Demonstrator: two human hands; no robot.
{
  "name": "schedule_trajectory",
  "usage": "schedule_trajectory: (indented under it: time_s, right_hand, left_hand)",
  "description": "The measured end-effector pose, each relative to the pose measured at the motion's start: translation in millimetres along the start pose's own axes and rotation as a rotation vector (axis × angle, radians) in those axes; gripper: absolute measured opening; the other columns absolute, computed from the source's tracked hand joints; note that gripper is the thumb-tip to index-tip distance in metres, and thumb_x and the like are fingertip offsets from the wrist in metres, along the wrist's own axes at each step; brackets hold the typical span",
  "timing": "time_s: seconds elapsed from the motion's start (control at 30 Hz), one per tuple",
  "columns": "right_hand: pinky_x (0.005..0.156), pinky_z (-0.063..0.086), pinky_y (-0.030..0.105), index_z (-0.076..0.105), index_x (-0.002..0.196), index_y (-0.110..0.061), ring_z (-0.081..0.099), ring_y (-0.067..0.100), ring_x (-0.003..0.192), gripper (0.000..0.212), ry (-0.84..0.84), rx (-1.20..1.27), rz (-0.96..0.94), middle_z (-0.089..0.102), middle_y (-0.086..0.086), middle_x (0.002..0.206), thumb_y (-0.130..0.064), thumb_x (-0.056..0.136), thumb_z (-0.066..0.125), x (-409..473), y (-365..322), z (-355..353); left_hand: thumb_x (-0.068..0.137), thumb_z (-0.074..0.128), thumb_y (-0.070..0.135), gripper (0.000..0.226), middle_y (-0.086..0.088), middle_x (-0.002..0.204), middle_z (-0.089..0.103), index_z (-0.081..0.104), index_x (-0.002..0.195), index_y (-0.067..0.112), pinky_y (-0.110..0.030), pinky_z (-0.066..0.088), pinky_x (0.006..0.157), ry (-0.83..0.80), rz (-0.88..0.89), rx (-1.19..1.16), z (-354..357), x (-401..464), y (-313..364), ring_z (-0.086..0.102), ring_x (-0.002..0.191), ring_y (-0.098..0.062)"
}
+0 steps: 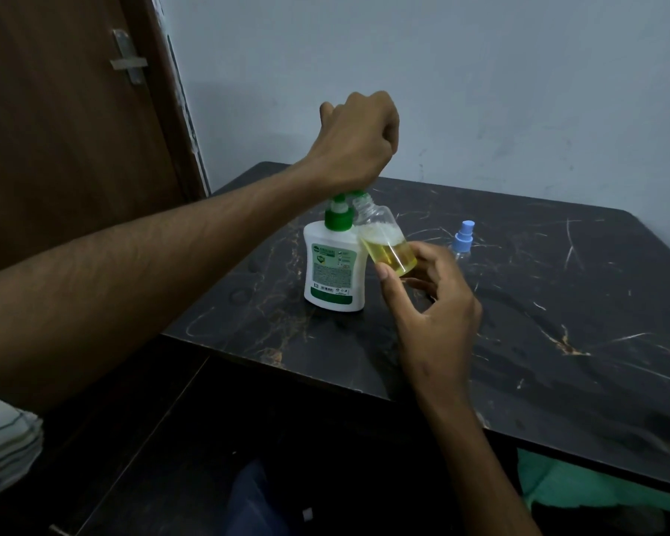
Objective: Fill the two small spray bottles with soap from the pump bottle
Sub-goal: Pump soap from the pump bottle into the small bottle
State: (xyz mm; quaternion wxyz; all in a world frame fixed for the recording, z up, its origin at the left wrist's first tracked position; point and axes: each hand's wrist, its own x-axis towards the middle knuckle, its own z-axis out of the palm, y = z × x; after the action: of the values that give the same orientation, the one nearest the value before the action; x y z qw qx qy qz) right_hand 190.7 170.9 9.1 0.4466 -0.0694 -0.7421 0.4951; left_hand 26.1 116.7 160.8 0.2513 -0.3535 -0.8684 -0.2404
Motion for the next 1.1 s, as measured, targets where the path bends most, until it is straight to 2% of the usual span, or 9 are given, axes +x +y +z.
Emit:
schedule_trajectory:
  time_s: [0.2, 0.33, 0.47, 0.53, 0.73, 0.9, 1.03, 1.1]
  right_hand:
    - [0.093, 0.057, 0.021, 0.068, 0.122, -0.023, 0.068, 0.002, 0.107, 0.032, -0.002, -0.015, -0.012, 0.071, -0.019, 0.112, -0.039, 0.095, 0.075, 0.4, 1.9, 0.4]
    - [0.094, 0.057, 0.022, 0.068, 0.123, -0.023, 0.068, 0.0, 0.108, 0.033, -0.009, -0.012, -0.007, 0.071, -0.019, 0.114, -0.04, 0.095, 0.074, 0.2, 1.8, 0.9]
    - [0.092, 0.056, 0.019, 0.068, 0.122, -0.023, 0.068, 0.0, 0.107, 0.032, -0.007, -0.013, -0.007, 0.07, -0.022, 0.111, -0.04, 0.095, 0.074, 0.5, 1.2, 1.0]
    - [0.092, 0.056, 0.018, 0.068, 0.122, -0.023, 0.067, 0.0, 0.107, 0.032, -0.008, -0.015, -0.007, 0.07, -0.021, 0.111, -0.04, 0.095, 0.074, 0.2, 0.1, 0.1]
    - [0.093, 0.057, 0.022, 0.068, 0.122, -0.023, 0.068, 0.002, 0.107, 0.032, -0.007, -0.011, -0.006, 0.071, -0.02, 0.111, -0.039, 0.095, 0.074, -0.3, -0.2, 0.1]
    - [0.093, 0.059, 0.026, 0.068, 0.121, -0.022, 0.068, 0.001, 0.106, 0.032, -0.003, -0.011, -0.004, 0.071, -0.02, 0.111, -0.039, 0.095, 0.075, -0.6, -0.3, -0.4]
    - [0.094, 0.059, 0.028, 0.068, 0.123, -0.022, 0.068, 0.0, 0.107, 0.033, -0.005, -0.007, -0.003, 0.071, -0.019, 0.113, -0.04, 0.096, 0.074, -1.2, -1.7, 0.1]
    - [0.094, 0.059, 0.028, 0.068, 0.123, -0.02, 0.069, 0.002, 0.107, 0.033, -0.002, -0.004, -0.002, 0.073, -0.015, 0.113, -0.038, 0.096, 0.075, -0.9, -1.8, 0.0]
  left_hand:
    - [0.081, 0.046, -0.008, 0.038, 0.003, 0.092, 0.068, 0.076, 0.092, 0.013, -0.038, 0.026, 0.092, -0.011, 0.005, 0.022, 3.1, -4.3, -0.4, 0.062, 0.094, -0.021]
    - [0.079, 0.044, -0.008, 0.04, 0.01, 0.079, 0.058, 0.075, 0.093, 0.013, -0.038, 0.027, 0.093, -0.005, -0.008, 0.006, -2.6, -2.6, 0.7, 0.061, 0.092, -0.021]
    - [0.081, 0.045, -0.007, 0.035, 0.004, 0.092, 0.066, 0.069, 0.088, 0.017, -0.037, 0.024, 0.091, -0.009, 0.027, 0.023, 1.5, -5.6, 1.4, 0.062, 0.094, -0.021]
    - [0.082, 0.045, -0.007, 0.035, 0.004, 0.092, 0.066, 0.069, 0.088, 0.018, -0.037, 0.024, 0.09, -0.015, 0.029, 0.021, 2.0, -6.1, 1.1, 0.062, 0.094, -0.021]
    - [0.078, 0.043, -0.008, 0.041, 0.006, 0.085, 0.065, 0.074, 0.093, 0.014, -0.038, 0.025, 0.091, -0.01, 0.011, 0.018, -2.0, -2.0, 2.6, 0.062, 0.093, -0.022]
    - [0.082, 0.047, -0.007, 0.035, 0.002, 0.097, 0.071, 0.071, 0.091, 0.016, -0.038, 0.024, 0.092, -0.022, 0.013, 0.03, 2.7, -6.4, 1.0, 0.065, 0.098, -0.022]
    - [0.076, 0.042, -0.007, 0.041, 0.01, 0.078, 0.06, 0.074, 0.093, 0.014, -0.04, 0.028, 0.094, -0.021, -0.008, 0.007, -5.2, -4.9, 3.4, 0.064, 0.095, -0.023]
    - [0.076, 0.042, -0.006, 0.041, 0.007, 0.086, 0.066, 0.073, 0.091, 0.015, -0.039, 0.026, 0.092, -0.008, 0.01, 0.015, -4.3, -4.3, 4.2, 0.064, 0.096, -0.023]
